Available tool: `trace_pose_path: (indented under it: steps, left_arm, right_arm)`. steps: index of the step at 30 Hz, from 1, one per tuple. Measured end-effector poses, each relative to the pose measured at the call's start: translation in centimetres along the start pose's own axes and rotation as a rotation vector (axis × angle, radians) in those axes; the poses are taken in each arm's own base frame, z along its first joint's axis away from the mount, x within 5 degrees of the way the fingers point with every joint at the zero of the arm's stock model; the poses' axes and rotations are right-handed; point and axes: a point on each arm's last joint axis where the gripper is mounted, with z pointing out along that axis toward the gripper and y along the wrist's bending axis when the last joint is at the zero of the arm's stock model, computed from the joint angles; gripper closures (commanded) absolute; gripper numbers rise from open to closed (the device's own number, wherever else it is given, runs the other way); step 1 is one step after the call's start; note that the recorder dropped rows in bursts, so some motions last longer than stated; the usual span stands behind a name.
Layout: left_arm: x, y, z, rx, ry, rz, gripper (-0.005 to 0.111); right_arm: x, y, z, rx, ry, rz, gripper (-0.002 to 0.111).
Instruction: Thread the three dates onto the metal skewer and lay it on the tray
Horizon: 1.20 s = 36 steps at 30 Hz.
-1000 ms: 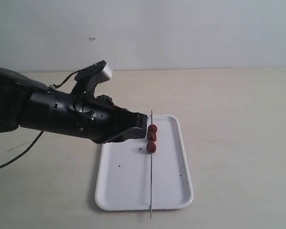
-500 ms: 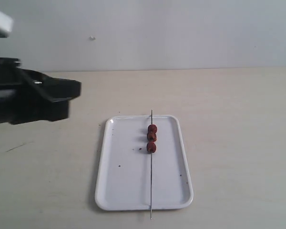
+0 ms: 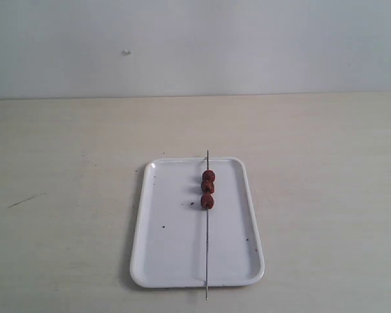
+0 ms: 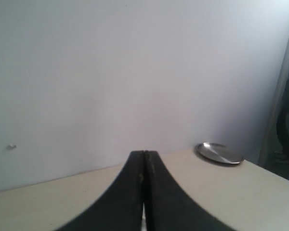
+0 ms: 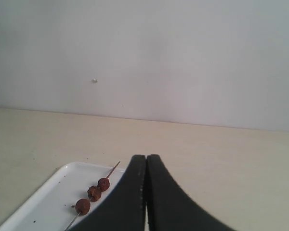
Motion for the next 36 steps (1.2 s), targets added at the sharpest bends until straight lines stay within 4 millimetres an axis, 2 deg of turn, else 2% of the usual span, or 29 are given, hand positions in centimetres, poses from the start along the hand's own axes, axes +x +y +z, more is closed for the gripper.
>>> trace_pose_path:
  steps: [5,23,31,36]
  left_arm:
    - [-0.2,-0.1,-1.7,0.01,-0.073,-0.013,0.107]
    - [-0.2,-0.1,-1.8,0.006,-0.083,-0.007,0.107]
    - [-0.9,-0.1,-4.1,-0.189,-0.223,0.038,0.107]
    - [-0.8,-0.8,-4.3,-0.21,-0.233,0.08,0.107]
  right_arm:
    - [0.0,0.0,0.0,0.0,0.0,0.008,0.108]
    - [0.0,0.0,0.0,0.0,0.0,0.01,0.108]
    - [0.0,0.0,0.0,0.0,0.0,0.01,0.108]
    - [0.0,0.0,0.0,0.0,0.0,0.01,0.108]
